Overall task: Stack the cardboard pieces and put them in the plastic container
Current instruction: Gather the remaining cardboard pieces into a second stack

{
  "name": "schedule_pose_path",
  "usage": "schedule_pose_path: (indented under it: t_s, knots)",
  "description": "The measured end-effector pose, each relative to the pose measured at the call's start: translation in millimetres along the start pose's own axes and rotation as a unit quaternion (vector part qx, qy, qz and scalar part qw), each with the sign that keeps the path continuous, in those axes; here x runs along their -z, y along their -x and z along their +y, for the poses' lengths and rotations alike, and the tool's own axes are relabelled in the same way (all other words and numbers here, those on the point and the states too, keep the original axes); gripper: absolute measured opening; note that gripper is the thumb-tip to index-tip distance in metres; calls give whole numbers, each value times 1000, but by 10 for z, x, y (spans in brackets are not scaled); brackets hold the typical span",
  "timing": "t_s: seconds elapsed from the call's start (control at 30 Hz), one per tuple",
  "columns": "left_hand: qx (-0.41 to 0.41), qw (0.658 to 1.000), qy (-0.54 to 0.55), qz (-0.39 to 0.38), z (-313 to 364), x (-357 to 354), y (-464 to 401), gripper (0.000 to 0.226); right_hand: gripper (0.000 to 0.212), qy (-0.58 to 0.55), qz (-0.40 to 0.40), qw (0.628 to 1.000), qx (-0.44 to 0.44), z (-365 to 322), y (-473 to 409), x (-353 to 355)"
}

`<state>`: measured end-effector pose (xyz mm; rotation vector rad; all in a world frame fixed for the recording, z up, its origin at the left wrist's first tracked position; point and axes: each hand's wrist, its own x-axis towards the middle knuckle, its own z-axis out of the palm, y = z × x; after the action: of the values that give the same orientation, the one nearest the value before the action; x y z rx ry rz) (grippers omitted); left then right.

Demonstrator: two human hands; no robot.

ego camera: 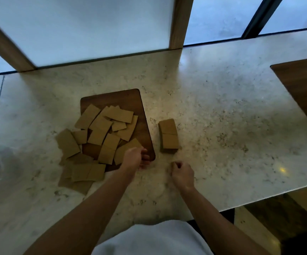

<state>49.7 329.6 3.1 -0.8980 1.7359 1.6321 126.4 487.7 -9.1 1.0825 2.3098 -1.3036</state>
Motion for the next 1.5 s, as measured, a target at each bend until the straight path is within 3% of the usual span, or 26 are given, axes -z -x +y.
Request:
schedule_pose_path:
  t_s: [0.17,0.27,0.37,0.43,0.5,0.57,0.63,0.77,0.83,0.9,0.97,1.03,1.1,1.17,1.23,1.3,1.33,1.4,1.5]
  knots:
    - [-3,998,44,50,-194,622,76,22,22,64,-79,990,97,-391,191,-559]
    - [-38,993,42,102,-197,978,114,26,26,127,-43,973,190,-797,185,-867]
    - [-72,980,85,162,-177,1356,115,26,68,245,30,942,228,-1122,85,-1130]
    - [-89,972,91,200,-158,1567,89,30,106,315,12,937,152,-1241,12,-1236]
    - [-107,968,80,213,-142,1713,33,35,121,350,-6,932,92,-1265,-10,-1285]
    - [-106,971,63,207,-127,1858,-64,35,115,339,23,938,71,-1226,-11,-1322]
    - [-113,974,34,191,-97,1933,-153,32,94,284,30,956,68,-1136,-42,-1268]
    - [-153,981,-57,105,13,1930,-275,19,38,100,-75,989,83,-1054,23,-959]
    - [-197,972,-129,18,95,1889,-314,15,33,90,-128,981,116,-1118,98,-794]
    - [-208,952,-179,-137,193,1808,-323,44,38,62,-232,962,129,-1274,190,-704]
    - [-125,933,-151,-301,283,1765,-289,62,46,89,-303,934,167,-1442,291,-772]
    - [-46,929,-71,-360,270,1839,-306,58,51,143,-278,923,225,-1559,337,-1001]
    - [2,943,22,-333,222,1974,-347,48,38,133,-175,952,214,-1612,299,-1255]
    - [17,948,113,-298,153,2136,-394,44,23,118,-50,984,125,-1583,266,-1475]
    - [23,955,162,-247,113,2284,-381,52,51,175,-5,983,57,-1496,295,-1670]
    - [17,957,201,-207,80,2390,-422,66,81,224,8,973,46,-1400,341,-1841]
    - [15,955,226,-194,95,2442,-448,71,85,228,17,972,52,-1387,347,-1909]
    - [7,953,249,-172,141,2502,-486,67,71,198,25,978,58,-1393,328,-1943]
    - [-31,975,195,-107,259,2426,-520,29,37,129,6,989,75,-1311,263,-1800]
